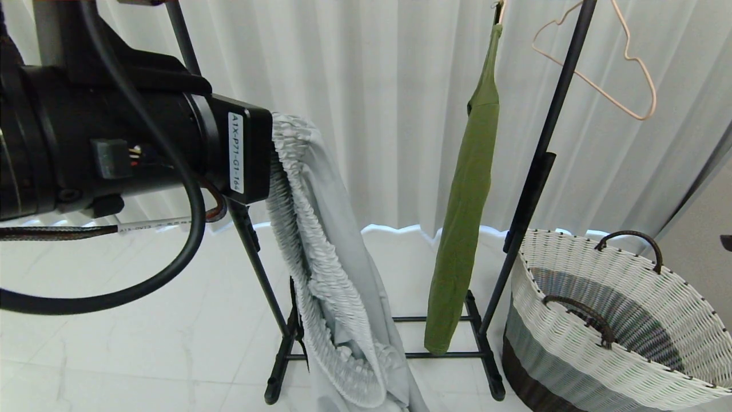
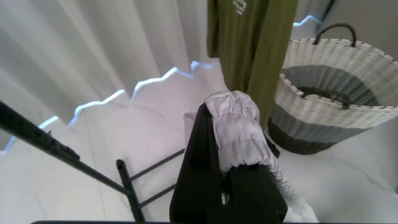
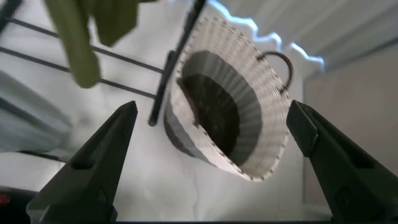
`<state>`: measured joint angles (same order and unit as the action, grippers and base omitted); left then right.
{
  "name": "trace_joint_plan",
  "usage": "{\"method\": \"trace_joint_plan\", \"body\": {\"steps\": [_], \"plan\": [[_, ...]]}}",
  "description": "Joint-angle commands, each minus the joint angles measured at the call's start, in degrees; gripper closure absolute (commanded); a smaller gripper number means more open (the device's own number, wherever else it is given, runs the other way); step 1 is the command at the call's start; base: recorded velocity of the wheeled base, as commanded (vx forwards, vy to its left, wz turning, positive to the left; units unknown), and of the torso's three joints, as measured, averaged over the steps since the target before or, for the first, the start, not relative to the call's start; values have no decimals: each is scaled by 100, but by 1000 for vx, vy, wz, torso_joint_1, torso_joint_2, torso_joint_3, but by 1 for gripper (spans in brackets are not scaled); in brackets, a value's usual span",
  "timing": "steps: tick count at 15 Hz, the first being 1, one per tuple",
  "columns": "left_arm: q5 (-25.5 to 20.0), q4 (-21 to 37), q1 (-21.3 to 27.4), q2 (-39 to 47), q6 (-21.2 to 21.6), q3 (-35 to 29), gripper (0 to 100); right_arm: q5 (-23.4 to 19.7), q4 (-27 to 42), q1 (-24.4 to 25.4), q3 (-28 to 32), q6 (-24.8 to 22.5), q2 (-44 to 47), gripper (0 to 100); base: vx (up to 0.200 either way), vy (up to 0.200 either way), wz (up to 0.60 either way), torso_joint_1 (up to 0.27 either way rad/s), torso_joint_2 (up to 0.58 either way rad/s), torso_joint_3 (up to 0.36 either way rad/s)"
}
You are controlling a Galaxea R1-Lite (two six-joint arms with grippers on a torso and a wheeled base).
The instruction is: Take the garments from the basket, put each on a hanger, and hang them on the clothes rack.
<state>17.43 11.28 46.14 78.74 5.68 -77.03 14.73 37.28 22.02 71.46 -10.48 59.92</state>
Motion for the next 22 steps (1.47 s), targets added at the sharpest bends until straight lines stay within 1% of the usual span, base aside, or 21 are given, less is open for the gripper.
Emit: {"method": "trace_joint_plan", "body": {"steps": [1,3,4,5,6,7,10,13,18,22], "plan": [[-3,-3,-79,-25,3,-14,100,-5,-19,-382,-132,-6,-94,0,0,0,0,0,0,0],[6,-3,-88,-78,3,30,100,-66,-98,-602,-273,20,-156,0,0,0,0,0,0,0],[-3,-3,-88,-96,12,48,100,-102,-160,-611,-308,64,-165,0,0,0,0,0,0,0],[6,-3,-105,-157,320,39,100,-207,-353,-611,-431,257,-226,0,0,0,0,0,0,0],[6,-3,-141,-192,539,48,100,-269,-432,-611,-537,257,-279,0,0,0,0,0,0,0],[-3,-11,-228,-192,618,22,100,-277,-485,-620,-633,275,-340,0,0,0,0,0,0,0],[-3,-11,-272,-201,618,13,100,-277,-529,-628,-686,275,-393,0,0,0,0,69,-235,-209],[-3,-20,-272,-210,618,13,100,-269,-529,-628,-677,275,-393,0,0,0,0,160,-486,-286],[-3,-20,-580,-236,618,-14,100,-277,-537,-751,-704,275,-375,0,0,0,0,178,-469,-287],[-12,-20,-659,-263,618,30,100,-277,-537,-760,-765,275,-384,0,0,0,0,205,-482,-278]]}}
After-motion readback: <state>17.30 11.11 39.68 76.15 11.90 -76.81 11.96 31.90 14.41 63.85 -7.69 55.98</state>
